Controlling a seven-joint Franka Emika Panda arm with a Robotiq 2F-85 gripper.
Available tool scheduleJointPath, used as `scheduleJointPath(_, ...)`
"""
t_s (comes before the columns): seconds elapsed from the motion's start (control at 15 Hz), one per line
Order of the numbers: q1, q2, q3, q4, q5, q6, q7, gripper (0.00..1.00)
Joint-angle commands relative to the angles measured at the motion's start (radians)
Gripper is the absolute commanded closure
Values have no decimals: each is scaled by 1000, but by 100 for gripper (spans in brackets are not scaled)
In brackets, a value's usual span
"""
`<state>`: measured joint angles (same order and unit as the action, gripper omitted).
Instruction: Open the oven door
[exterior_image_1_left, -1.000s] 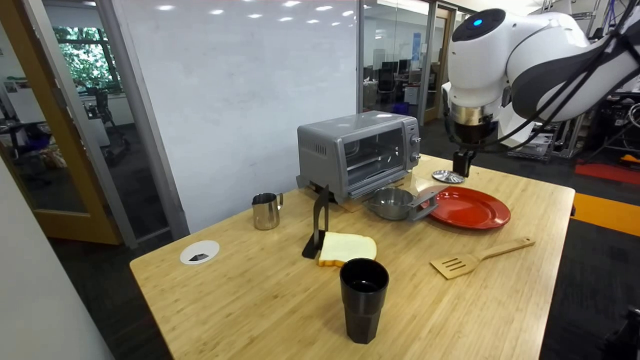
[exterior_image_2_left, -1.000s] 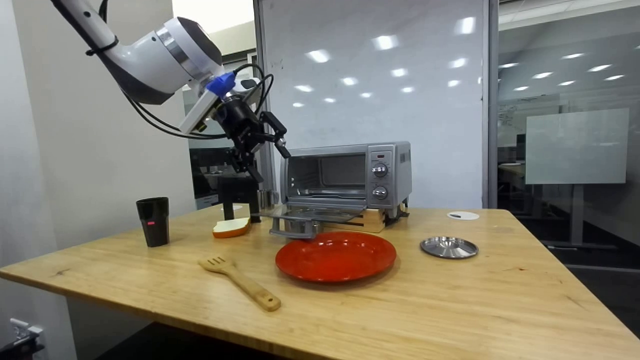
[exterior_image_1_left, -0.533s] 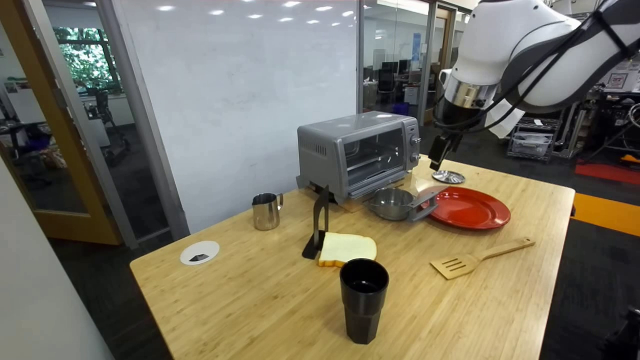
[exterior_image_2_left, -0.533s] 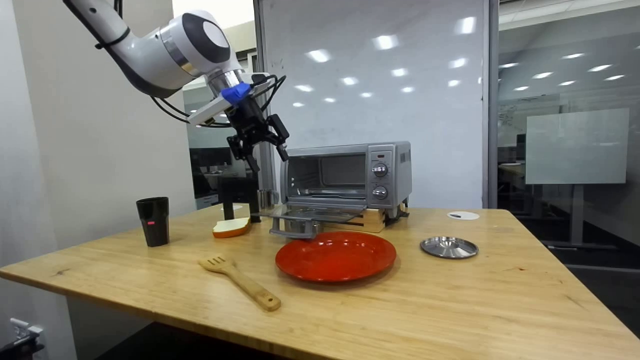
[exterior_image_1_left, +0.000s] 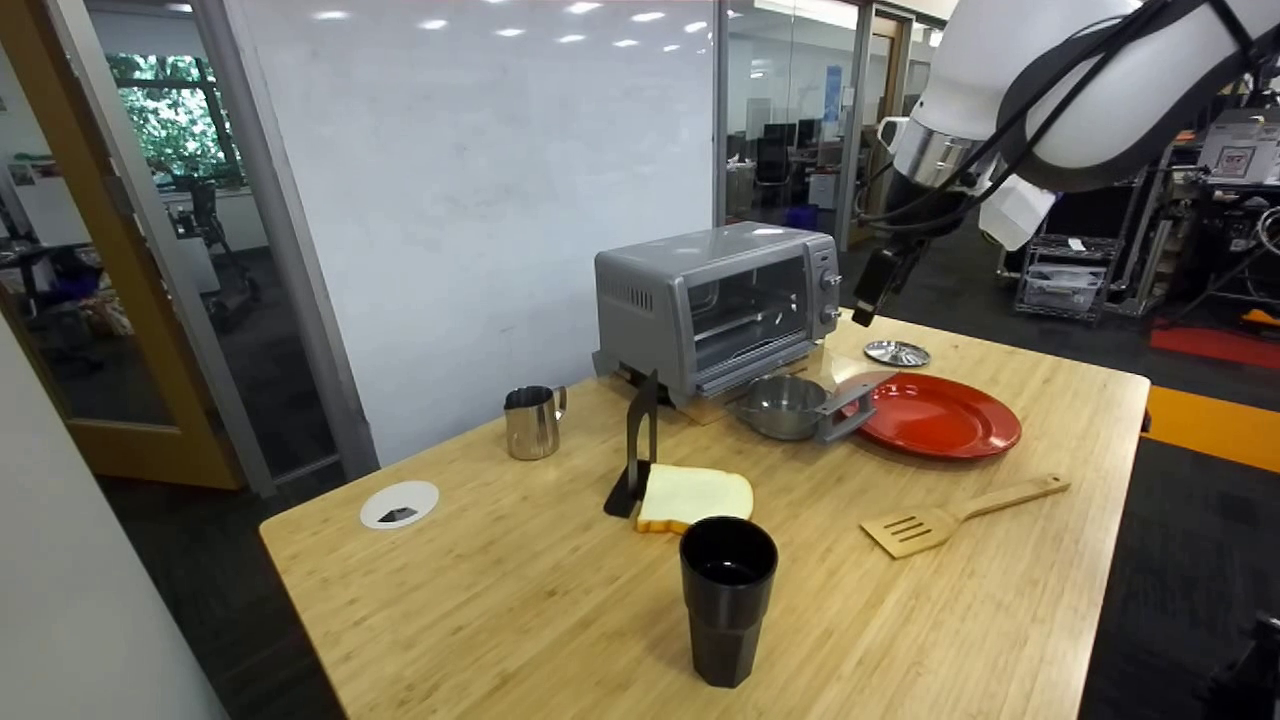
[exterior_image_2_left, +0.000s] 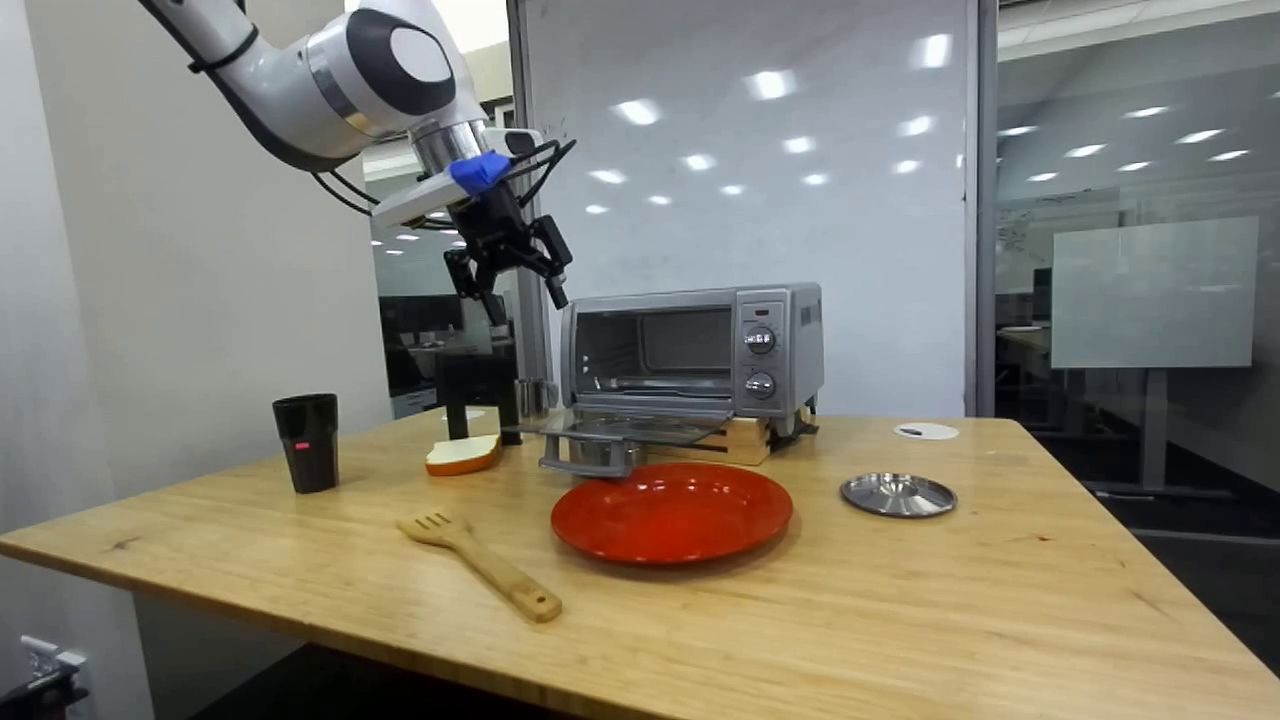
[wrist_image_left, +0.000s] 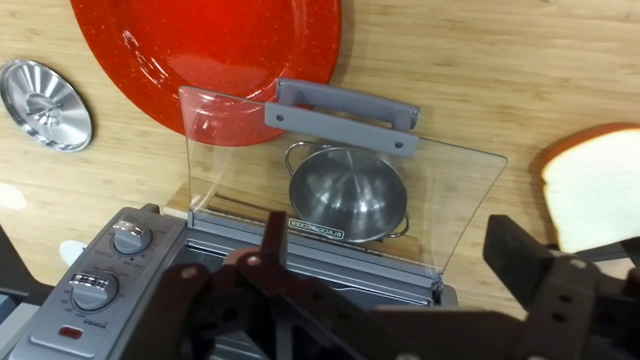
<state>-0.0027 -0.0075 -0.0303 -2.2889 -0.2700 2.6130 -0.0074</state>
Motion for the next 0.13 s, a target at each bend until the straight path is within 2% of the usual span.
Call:
scheduleJointPath(0.0, -6, -1, 5, 1, 4, -3, -4, 0)
scheduleJointPath(0.07, -6, -1, 5, 0, 4, -3, -4, 0)
